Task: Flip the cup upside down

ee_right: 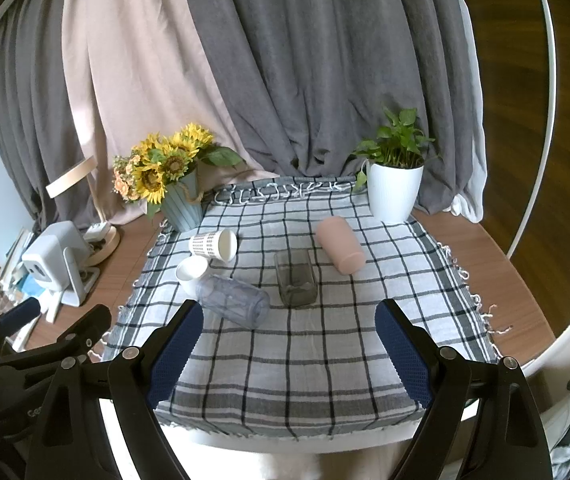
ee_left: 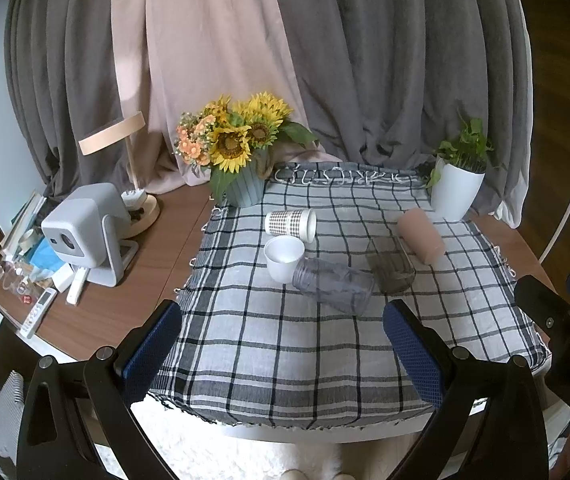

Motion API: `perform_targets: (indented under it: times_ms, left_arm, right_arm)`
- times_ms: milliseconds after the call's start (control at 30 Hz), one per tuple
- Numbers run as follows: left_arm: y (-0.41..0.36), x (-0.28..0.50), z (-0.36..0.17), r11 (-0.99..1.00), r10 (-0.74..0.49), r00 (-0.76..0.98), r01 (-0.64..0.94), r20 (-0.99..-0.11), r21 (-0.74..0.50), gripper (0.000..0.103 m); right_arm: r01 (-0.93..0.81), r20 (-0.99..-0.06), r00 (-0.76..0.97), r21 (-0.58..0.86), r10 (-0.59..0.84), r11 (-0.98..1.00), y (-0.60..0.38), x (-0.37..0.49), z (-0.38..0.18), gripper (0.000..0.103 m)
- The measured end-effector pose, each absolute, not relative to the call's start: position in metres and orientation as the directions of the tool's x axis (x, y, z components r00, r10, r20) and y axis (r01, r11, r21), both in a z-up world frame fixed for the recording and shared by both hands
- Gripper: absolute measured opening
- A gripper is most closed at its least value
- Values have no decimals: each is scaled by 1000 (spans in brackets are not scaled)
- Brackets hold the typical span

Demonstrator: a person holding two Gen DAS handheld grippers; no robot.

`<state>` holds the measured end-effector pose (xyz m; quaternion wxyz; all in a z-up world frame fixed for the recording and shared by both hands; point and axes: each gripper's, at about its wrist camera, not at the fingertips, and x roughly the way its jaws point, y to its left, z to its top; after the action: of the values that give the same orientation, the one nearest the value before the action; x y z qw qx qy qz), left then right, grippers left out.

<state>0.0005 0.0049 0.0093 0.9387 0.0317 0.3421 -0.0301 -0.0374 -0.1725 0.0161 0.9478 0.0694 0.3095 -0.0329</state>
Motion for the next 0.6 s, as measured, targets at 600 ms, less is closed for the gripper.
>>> perform_targets:
  times_ms: [600]
  left_arm:
    - [3, 3, 10, 996, -37, 765, 84, -643, 43, 103]
  right_arm:
    - [109, -594, 804, 113, -21, 988, -173, -36, 15, 88]
